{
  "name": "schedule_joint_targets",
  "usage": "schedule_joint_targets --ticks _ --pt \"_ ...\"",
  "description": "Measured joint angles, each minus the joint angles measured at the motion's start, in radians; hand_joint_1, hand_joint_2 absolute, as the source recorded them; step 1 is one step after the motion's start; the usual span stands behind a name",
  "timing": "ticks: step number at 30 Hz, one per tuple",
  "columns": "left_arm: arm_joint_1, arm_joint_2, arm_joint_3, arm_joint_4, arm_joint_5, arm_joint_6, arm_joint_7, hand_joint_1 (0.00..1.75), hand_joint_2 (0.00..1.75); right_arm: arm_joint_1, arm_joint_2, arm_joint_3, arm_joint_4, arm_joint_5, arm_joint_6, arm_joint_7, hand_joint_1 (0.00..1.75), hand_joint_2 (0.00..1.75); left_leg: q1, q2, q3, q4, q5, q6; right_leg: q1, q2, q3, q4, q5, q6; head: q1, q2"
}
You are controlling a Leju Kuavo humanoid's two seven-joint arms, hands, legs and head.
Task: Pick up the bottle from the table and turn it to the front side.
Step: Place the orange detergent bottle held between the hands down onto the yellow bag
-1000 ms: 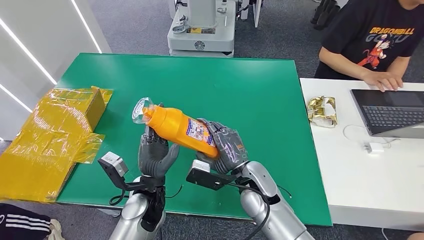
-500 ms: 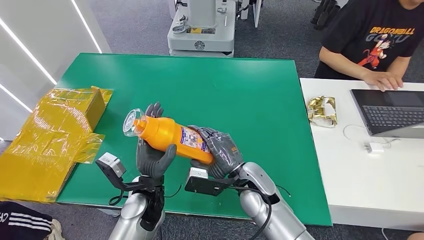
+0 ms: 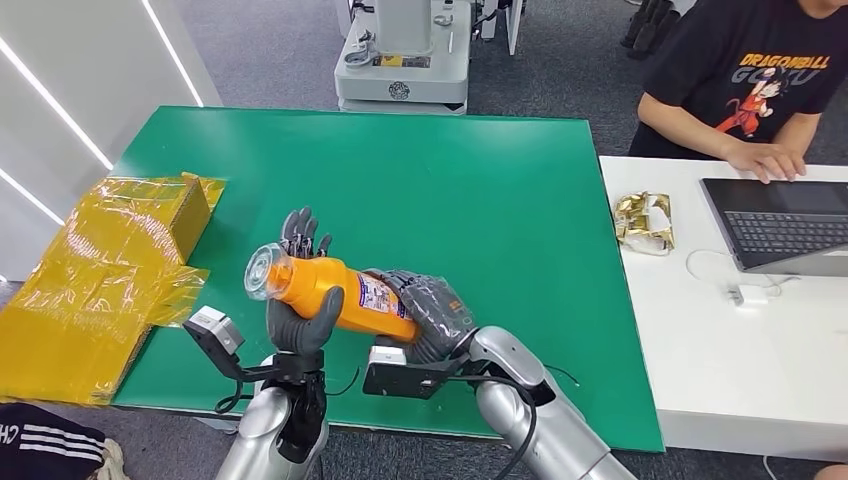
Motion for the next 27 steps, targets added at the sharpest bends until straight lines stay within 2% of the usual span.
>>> schedule_joint_targets --ticks 3,4,5,27 --pt "0.000 0.000 0.000 0.000 0.001 0.001 0.000 1.47 1.75 -0.005 -0.001 0.005 0.007 -0.001 0.000 0.001 1.75 1.75 0.000 0.000 0.000 0.000 0.000 0.000 0.000 0.000 0.000 0.000 0.000 0.000 0.000 0.000" --pt "0.000 0.000 0.000 0.000 0.001 0.002 0.000 1.70 1.75 -0.007 -0.001 0.006 0.010 -0.001 0.001 0.002 1.75 1.75 0.000 0.000 0.000 0.000 0.000 0.000 0.000 0.000 0.000 0.000 0.000 0.000 0.000 0.000" --pt "0.000 0.000 0.000 0.000 0.001 0.002 0.000 1.75 1.75 -0.008 -0.002 0.006 0.013 -0.003 0.001 0.003 1.75 1.75 0.000 0.000 0.000 0.000 0.000 0.000 0.000 0.000 0.000 0.000 0.000 0.000 0.000 0.000" --pt "-0.001 0.003 -0.001 0.000 -0.047 -0.005 0.003 1.75 1.75 0.007 -0.012 0.014 0.024 -0.023 -0.037 0.023 1.75 1.75 0.000 0.000 0.000 0.000 0.000 0.000 0.000 0.000 0.000 0.000 0.000 0.000 0.000 0.000"
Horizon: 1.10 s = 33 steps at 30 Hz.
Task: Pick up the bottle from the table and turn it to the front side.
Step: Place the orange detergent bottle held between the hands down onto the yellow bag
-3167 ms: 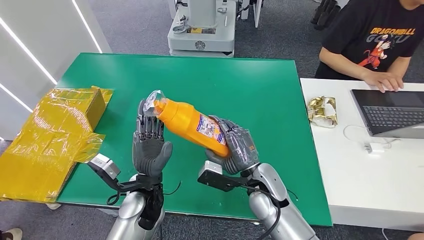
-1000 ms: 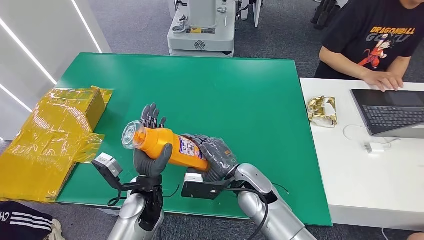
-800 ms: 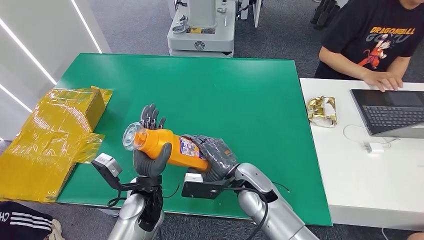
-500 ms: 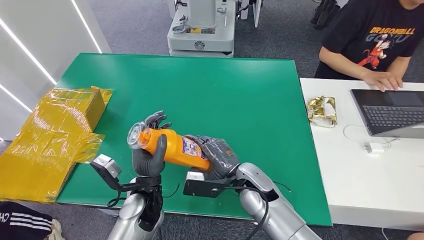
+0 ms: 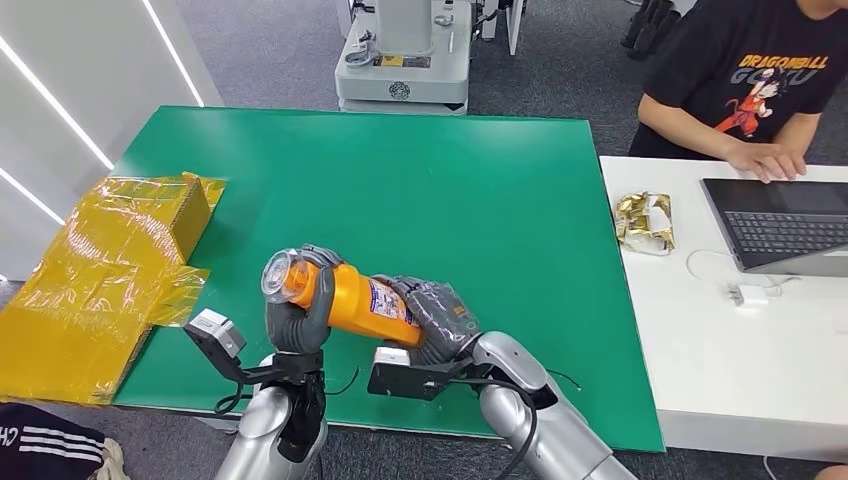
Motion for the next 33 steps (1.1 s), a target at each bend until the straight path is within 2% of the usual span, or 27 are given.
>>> schedule_joint_targets --ticks 2,4,5,8,9,10,20,26,33 --pt "-0.001 0.001 0.000 0.000 -0.010 0.002 0.002 1.75 1.75 0.007 0.000 0.000 -0.005 -0.001 -0.011 0.003 1.74 1.75 0.000 0.000 0.000 0.000 0.000 0.000 0.000 0.000 0.000 0.000 0.000 0.000 0.000 0.000" --pt "-0.002 0.002 -0.001 0.000 -0.022 0.004 0.002 1.75 1.75 0.016 -0.001 -0.002 -0.012 -0.006 -0.028 0.005 1.65 1.75 0.000 0.000 0.000 0.000 0.000 0.000 0.000 0.000 0.000 0.000 0.000 0.000 0.000 0.000" --pt "-0.003 0.003 -0.001 0.000 -0.028 0.006 0.003 1.75 1.75 0.022 -0.001 -0.003 -0.017 -0.008 -0.037 0.006 1.47 1.75 0.000 0.000 0.000 0.000 0.000 0.000 0.000 0.000 0.000 0.000 0.000 0.000 0.000 0.000" --pt "-0.007 0.005 -0.001 0.000 -0.053 0.015 0.005 1.75 1.75 0.042 -0.002 -0.014 -0.036 -0.016 -0.062 0.008 0.31 1.75 0.000 0.000 0.000 0.000 0.000 0.000 0.000 0.000 0.000 0.000 0.000 0.000 0.000 0.000" --pt "-0.008 0.005 -0.002 0.000 -0.062 0.019 0.005 1.75 1.75 0.049 -0.003 -0.018 -0.043 -0.020 -0.070 0.008 0.05 1.75 0.000 0.000 0.000 0.000 0.000 0.000 0.000 0.000 0.000 0.000 0.000 0.000 0.000 0.000" --pt "-0.010 0.005 -0.003 0.000 -0.071 0.024 0.007 1.75 1.75 0.056 -0.003 -0.021 -0.052 -0.025 -0.080 0.007 0.00 1.75 0.000 0.000 0.000 0.000 0.000 0.000 0.000 0.000 0.000 0.000 0.000 0.000 0.000 0.000" --pt "-0.045 0.027 0.025 -0.002 -0.185 0.137 0.025 1.75 1.75 0.116 0.028 -0.079 -0.209 -0.132 -0.220 -0.040 0.00 1.75 0.000 0.000 0.000 0.000 0.000 0.000 0.000 0.000 0.000 0.000 0.000 0.000 0.000 0.000" --pt "-0.066 0.066 0.048 -0.020 -0.288 0.197 0.032 1.75 1.75 0.204 0.037 -0.100 -0.352 -0.176 -0.305 -0.076 0.00 1.75 0.000 0.000 0.000 0.000 0.000 0.000 0.000 0.000 0.000 0.000 0.000 0.000 0.000 0.000" --pt "-0.097 0.130 0.061 -0.029 -0.416 0.304 0.042 1.75 1.75 0.293 0.036 -0.101 -0.466 -0.202 -0.360 -0.108 0.00 1.75 0.000 0.000 0.000 0.000 0.000 0.000 0.000 0.000 0.000 0.000 -0.001 0.001 0.000 0.000"
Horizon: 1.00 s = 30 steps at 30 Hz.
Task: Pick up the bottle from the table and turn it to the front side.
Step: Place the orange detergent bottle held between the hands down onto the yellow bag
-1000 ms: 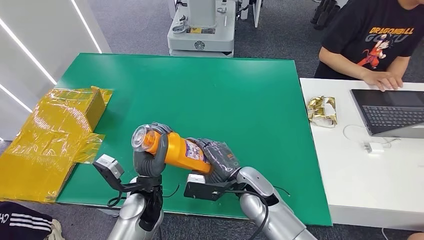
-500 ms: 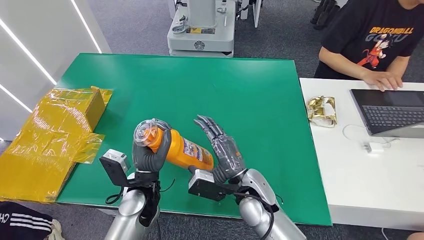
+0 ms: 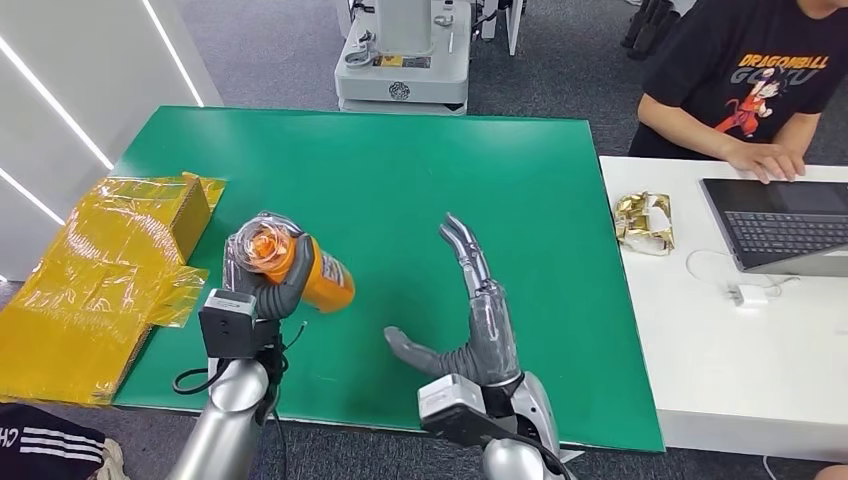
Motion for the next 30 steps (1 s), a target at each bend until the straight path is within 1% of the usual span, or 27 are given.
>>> schedule_joint_targets --ticks 6,9,12,17,20,23,27,30 --pt "-0.025 0.108 0.009 0.000 -0.077 0.104 0.000 1.75 1.75 0.041 -0.002 0.000 -0.066 -0.050 -0.048 -0.041 0.00 1.75 0.001 0.000 0.000 0.000 0.000 0.000 0.000 0.000 0.000 0.000 0.000 0.000 0.000 0.000" --pt "-0.028 0.164 0.009 0.000 -0.143 0.154 0.009 1.75 1.75 0.053 -0.005 0.000 -0.096 -0.074 -0.071 -0.055 0.00 1.75 0.001 0.000 0.000 0.000 0.000 0.000 0.000 0.001 0.000 0.001 0.000 0.000 0.000 0.000" --pt "-0.029 0.212 0.010 0.000 -0.224 0.183 0.055 1.75 1.75 0.062 -0.011 0.000 -0.120 -0.101 -0.105 -0.077 0.00 1.75 0.001 0.000 0.000 0.000 0.000 0.000 0.000 0.001 0.000 0.000 0.000 0.000 0.000 0.000" --pt "-0.040 0.283 0.014 0.000 -0.361 0.199 0.130 1.75 1.75 0.073 -0.020 0.000 -0.145 -0.161 -0.171 -0.128 0.00 1.75 0.001 0.000 0.000 0.000 0.000 0.000 0.000 0.001 0.000 0.000 0.000 0.000 0.000 0.000" --pt "-0.059 0.340 0.017 0.004 -0.421 0.197 0.162 1.75 1.75 0.078 -0.028 0.003 -0.159 -0.185 -0.190 -0.139 0.00 1.75 0.001 0.001 0.000 0.000 0.000 0.000 0.000 0.001 0.000 0.000 0.000 -0.001 0.000 0.000" --pt "-0.071 0.385 0.020 0.009 -0.433 0.179 0.178 1.75 1.75 0.080 -0.034 0.008 -0.168 -0.195 -0.197 -0.139 0.00 1.75 0.001 0.001 0.001 0.000 0.000 0.000 0.000 0.001 0.000 0.001 0.000 -0.001 0.000 0.000" --pt "-0.080 0.428 0.016 0.035 -0.438 0.074 0.228 1.75 1.75 0.081 -0.040 0.013 -0.176 -0.210 -0.198 -0.138 0.00 1.75 0.001 0.002 0.001 0.000 0.000 0.000 0.000 0.002 0.000 0.001 0.000 -0.001 0.000 0.000" --pt "-0.092 0.455 0.013 0.085 -0.497 0.046 0.265 1.75 1.75 0.083 -0.043 0.016 -0.179 -0.224 -0.194 -0.138 0.00 1.75 0.001 0.002 0.001 0.000 0.000 -0.001 0.000 0.003 -0.001 0.001 0.000 -0.001 0.000 0.000"
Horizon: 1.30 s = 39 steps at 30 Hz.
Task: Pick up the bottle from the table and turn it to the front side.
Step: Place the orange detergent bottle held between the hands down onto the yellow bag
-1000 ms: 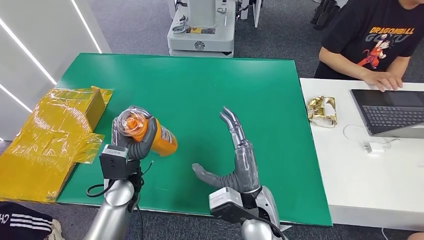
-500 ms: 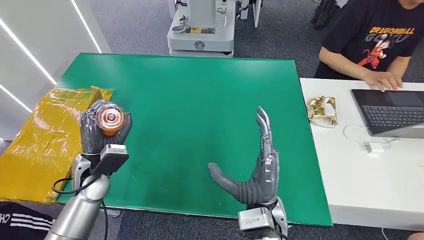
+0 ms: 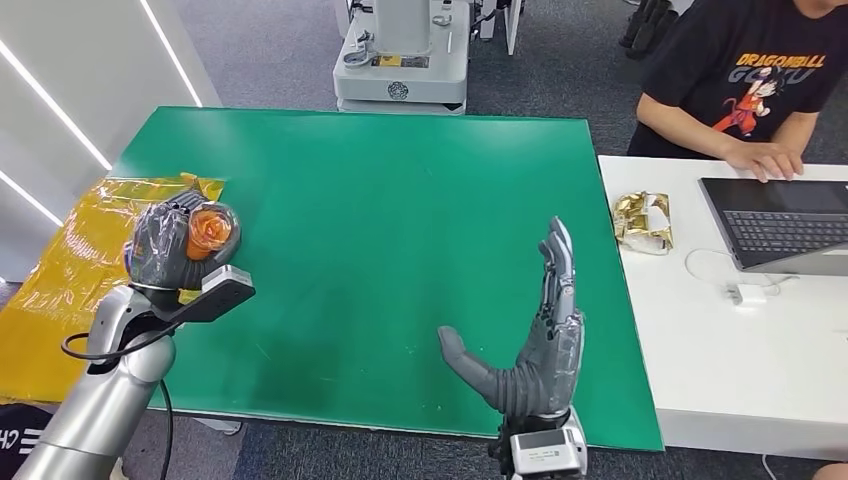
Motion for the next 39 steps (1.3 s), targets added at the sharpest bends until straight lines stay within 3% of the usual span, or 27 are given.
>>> schedule_joint_targets --ticks 12,20,26,31,39 --pt "-0.098 0.086 -0.072 0.213 -0.348 -0.021 0.124 1.75 1.75 -0.012 -0.001 0.021 -0.003 -0.026 0.020 0.010 0.00 1.75 0.000 0.000 0.000 0.000 0.000 0.000 0.000 0.000 0.000 0.000 0.000 0.000 0.000 0.000" --pt "-0.160 0.096 -0.142 0.340 -0.402 -0.087 0.106 1.75 1.75 -0.032 -0.001 0.025 -0.003 -0.035 0.043 0.019 0.00 1.75 0.000 0.000 0.000 0.000 0.000 0.000 0.000 0.000 0.000 0.000 0.000 0.000 0.000 0.000" --pt "-0.270 0.094 -0.242 0.508 -0.449 -0.207 0.076 1.75 1.75 -0.052 -0.001 0.030 -0.001 -0.052 0.051 0.011 0.00 1.75 0.000 0.000 0.000 0.000 0.000 0.000 0.000 0.000 0.000 0.000 0.001 -0.001 0.000 0.000" --pt "-0.315 0.091 -0.291 0.596 -0.458 -0.207 0.075 1.75 1.75 -0.053 -0.001 0.036 -0.001 -0.053 0.049 0.010 0.00 1.75 0.000 0.000 0.000 0.000 0.000 0.000 0.000 0.000 0.000 0.000 0.001 -0.001 0.000 0.000" --pt "-0.320 0.092 -0.315 0.688 -0.440 -0.206 0.104 1.75 1.75 -0.055 -0.001 0.041 -0.001 -0.052 0.034 0.010 0.00 1.75 0.000 0.000 0.000 0.000 0.000 0.000 0.000 0.000 0.000 0.000 0.000 -0.001 0.000 0.000"
